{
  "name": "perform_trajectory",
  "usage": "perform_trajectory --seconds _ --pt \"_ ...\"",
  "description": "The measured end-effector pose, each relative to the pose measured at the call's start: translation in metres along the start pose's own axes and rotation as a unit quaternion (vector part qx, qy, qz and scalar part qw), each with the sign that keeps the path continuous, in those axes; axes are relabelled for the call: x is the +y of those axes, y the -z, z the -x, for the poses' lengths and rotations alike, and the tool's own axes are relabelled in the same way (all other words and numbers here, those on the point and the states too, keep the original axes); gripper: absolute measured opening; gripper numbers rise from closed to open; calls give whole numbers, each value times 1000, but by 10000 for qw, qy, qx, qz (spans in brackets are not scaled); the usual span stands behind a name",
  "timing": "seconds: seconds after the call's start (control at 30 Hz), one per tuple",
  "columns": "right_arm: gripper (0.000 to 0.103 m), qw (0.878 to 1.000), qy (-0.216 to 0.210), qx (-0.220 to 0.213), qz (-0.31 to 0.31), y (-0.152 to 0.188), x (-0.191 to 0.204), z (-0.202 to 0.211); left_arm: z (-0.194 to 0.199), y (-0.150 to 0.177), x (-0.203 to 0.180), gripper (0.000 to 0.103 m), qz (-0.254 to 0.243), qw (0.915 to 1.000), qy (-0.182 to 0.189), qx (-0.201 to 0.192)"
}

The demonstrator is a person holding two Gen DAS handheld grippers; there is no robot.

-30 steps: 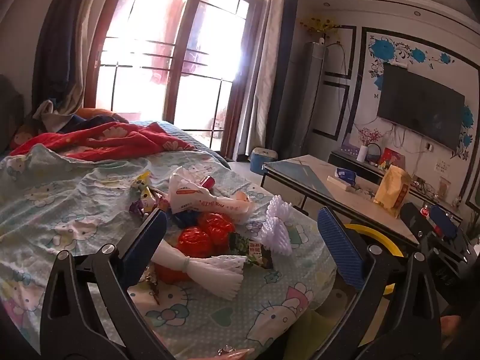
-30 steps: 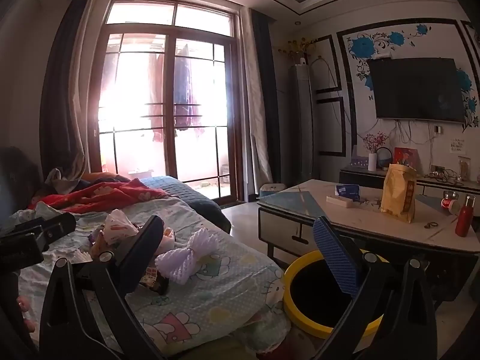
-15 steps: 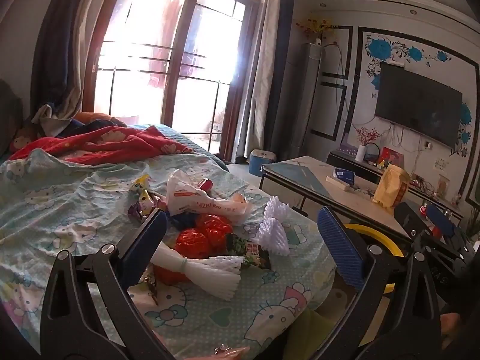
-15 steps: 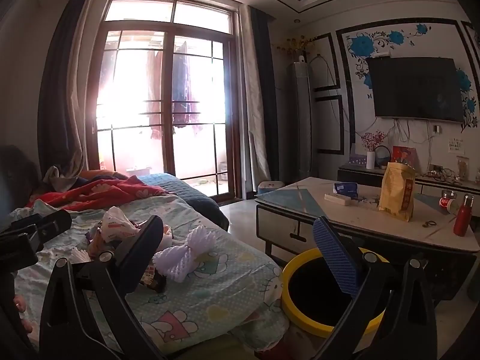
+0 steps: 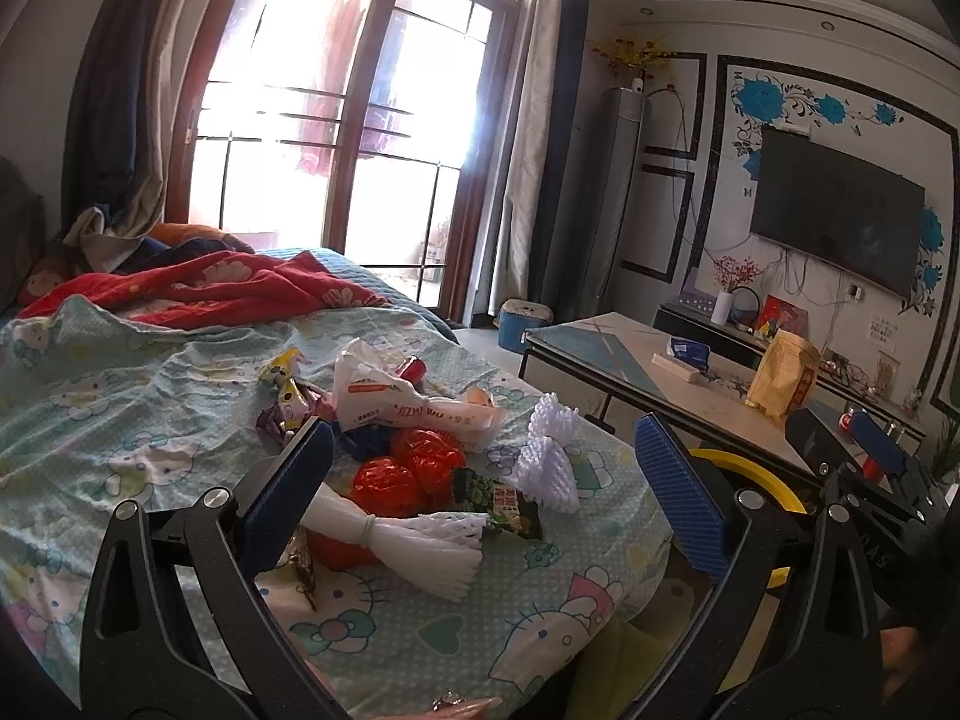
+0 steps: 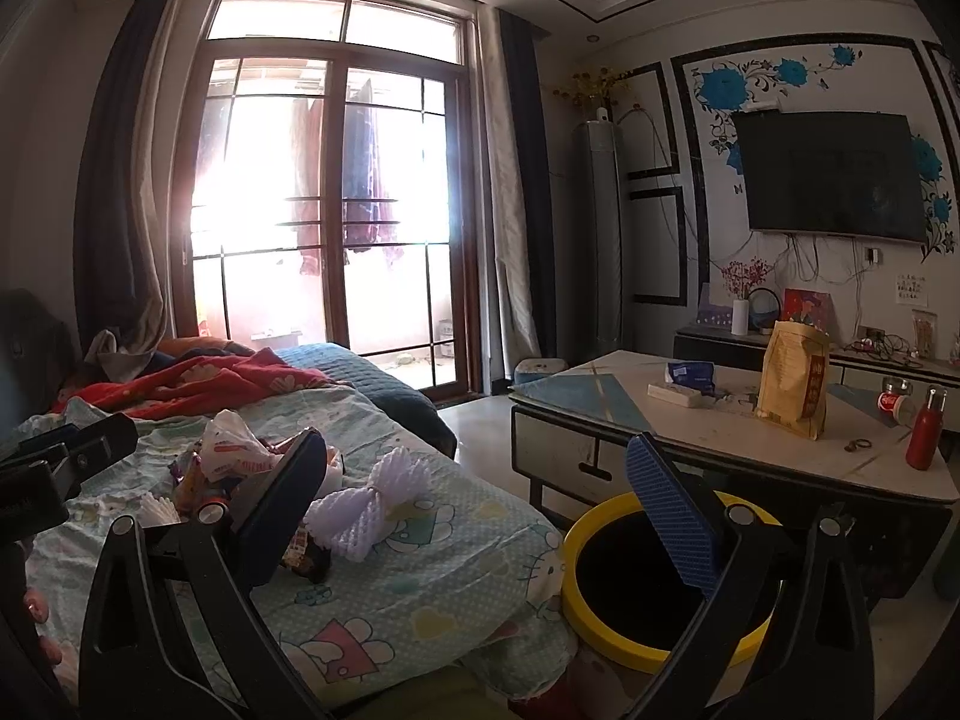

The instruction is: Collect trash

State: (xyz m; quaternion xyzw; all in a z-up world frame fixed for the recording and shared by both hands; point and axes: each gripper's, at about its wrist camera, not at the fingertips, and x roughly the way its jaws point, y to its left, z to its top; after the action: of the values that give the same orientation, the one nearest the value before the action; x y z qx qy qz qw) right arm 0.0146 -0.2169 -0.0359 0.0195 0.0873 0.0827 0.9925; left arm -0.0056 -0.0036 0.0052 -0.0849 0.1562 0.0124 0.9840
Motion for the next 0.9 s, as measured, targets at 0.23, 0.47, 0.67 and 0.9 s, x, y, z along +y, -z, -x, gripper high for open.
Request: perform_trajectory --seconds 0.23,0.47,0.67,0.9 --pt "97 10000 3 1 3 0 1 -1 -1 0 1 92 3 10000 1 11" --pt "97 10000 3 10 2 1 1 -1 -1 1 1 92 7 10000 -5 12" --pt "97 10000 -15 2 14 2 2 -1 0 4 3 92 53 10000 21 42" --pt "97 9991 -371 48 180 6 14 -3 -7 6 20 92 242 9995 -174 129"
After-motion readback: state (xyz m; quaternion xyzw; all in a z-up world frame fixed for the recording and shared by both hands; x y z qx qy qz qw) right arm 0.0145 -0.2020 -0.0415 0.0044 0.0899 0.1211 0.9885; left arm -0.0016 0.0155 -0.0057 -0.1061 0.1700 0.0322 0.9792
